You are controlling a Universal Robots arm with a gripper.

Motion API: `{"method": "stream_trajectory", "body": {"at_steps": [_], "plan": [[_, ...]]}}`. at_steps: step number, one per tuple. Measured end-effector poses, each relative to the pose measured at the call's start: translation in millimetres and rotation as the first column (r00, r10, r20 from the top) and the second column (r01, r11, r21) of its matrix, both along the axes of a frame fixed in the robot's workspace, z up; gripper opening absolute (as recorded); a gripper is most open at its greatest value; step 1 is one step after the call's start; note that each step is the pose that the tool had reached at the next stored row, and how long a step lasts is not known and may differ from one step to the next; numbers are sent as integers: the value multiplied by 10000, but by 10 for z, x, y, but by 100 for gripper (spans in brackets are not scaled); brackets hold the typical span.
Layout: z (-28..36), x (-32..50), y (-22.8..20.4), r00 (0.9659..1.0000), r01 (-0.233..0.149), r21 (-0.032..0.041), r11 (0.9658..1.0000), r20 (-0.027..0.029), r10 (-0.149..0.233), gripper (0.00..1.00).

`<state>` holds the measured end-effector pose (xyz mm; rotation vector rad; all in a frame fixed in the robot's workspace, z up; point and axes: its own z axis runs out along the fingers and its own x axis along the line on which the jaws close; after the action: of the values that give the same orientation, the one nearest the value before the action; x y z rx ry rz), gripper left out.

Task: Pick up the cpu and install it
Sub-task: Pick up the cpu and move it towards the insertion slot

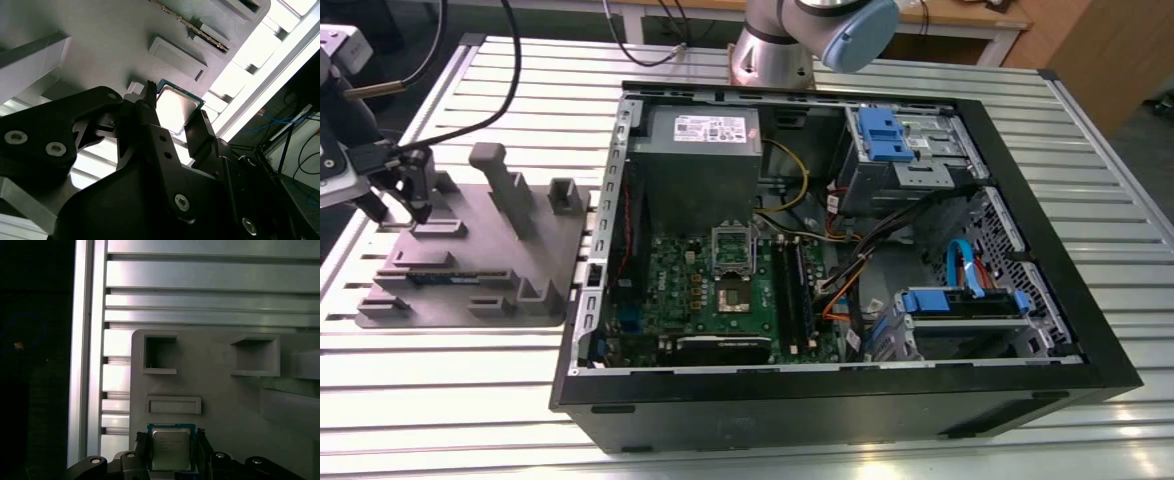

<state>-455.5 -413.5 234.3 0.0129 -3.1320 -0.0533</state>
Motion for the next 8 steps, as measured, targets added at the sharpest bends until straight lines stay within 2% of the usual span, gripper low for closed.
{"method": "stream_trajectory", "body": {"at_steps": [8], "plan": [[25, 0, 0, 10000, 0, 1, 10000, 1, 0, 47]]}}
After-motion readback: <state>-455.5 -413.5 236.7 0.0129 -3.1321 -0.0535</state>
